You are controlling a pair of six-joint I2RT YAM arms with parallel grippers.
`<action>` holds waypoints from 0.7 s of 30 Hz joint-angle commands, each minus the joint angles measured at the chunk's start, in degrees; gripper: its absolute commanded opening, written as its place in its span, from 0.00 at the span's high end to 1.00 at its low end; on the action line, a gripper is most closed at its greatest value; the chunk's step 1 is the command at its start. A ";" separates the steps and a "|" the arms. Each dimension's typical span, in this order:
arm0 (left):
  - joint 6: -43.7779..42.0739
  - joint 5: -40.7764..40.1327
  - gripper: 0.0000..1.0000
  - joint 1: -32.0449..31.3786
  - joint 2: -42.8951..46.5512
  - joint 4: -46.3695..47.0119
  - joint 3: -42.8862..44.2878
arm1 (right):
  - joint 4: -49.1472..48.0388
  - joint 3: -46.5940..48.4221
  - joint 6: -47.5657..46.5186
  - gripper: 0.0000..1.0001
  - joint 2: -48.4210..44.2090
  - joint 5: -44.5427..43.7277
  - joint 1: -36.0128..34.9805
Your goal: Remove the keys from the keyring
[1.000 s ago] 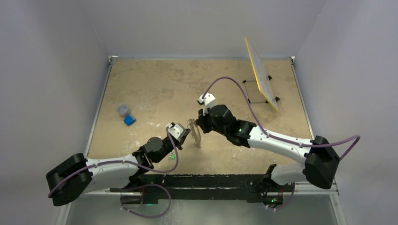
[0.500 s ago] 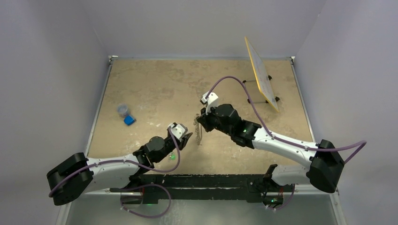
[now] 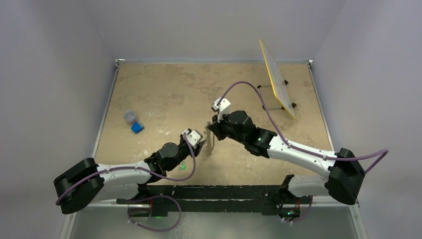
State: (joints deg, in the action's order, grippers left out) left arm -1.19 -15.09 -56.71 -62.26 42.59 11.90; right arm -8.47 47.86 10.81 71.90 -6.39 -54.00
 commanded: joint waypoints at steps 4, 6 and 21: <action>-4.19 -3.02 0.57 0.09 -1.72 4.26 2.73 | -2.58 0.33 -1.22 1.00 -0.79 1.10 -0.55; -4.23 -3.44 0.57 0.05 -2.13 4.26 3.45 | -2.62 0.33 -1.18 1.00 -0.79 1.07 -0.58; -2.44 -3.57 0.58 0.09 -7.67 6.83 6.28 | -2.54 1.03 -0.88 1.00 -0.44 0.59 -1.68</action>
State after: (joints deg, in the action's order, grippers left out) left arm -4.08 -17.21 -56.69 -68.84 46.30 15.86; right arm -8.49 47.86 10.41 71.92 -6.24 -55.16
